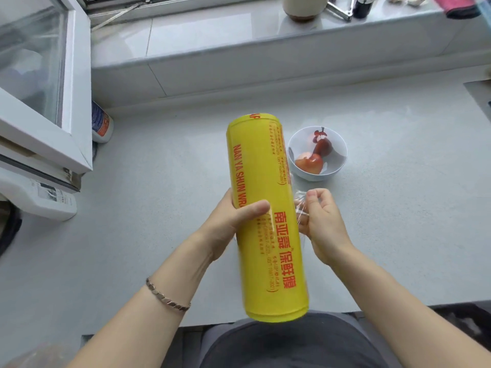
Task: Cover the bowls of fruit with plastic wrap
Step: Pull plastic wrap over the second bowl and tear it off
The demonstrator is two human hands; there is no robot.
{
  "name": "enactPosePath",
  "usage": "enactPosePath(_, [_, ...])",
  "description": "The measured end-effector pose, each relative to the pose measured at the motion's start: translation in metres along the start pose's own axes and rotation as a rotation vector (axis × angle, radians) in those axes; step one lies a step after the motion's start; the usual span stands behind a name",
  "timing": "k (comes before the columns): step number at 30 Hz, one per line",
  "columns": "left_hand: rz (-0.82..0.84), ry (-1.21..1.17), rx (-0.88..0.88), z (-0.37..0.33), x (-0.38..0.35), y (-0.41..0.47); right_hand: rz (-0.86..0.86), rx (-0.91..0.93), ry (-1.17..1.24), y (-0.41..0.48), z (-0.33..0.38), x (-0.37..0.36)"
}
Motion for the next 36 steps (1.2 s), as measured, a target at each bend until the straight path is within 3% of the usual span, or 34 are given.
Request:
enactPosePath(5, [-0.082,-0.13,0.05,0.012,-0.011,0.002,-0.016,0.025,-0.13,-0.002,-0.01,0.002])
enactPosePath(13, [-0.342,-0.048,-0.018,0.008,-0.005,-0.003,-0.186,0.224,-0.397,-0.003,-0.009,0.006])
enactPosePath(15, [-0.403,0.042,-0.025,0.007,0.0,-0.006,-0.226,0.293,-0.479,-0.001,-0.001,0.012])
enactPosePath(18, [-0.585,0.359,-0.042,0.007,0.01,-0.009,-0.219,0.337,-0.53,-0.001,0.007,0.026])
enactPosePath(21, [-0.707,0.662,0.097,0.006,0.011,-0.009,-0.205,0.298,-0.562,0.003,-0.002,0.029])
enactPosePath(26, [-0.669,0.902,0.3,0.008,0.004,0.0,-0.222,0.196,-0.595,0.018,-0.029,0.029])
enactPosePath(36, [-0.669,1.103,0.314,0.007,-0.006,0.015,-0.259,0.011,-0.532,0.035,-0.063,0.029])
Point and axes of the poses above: each hand's wrist, its own y-axis towards the middle knuckle, its own x-axis out of the back of the hand, z = x × y, the point moved 2 cm from there along y, towards the middle knuckle
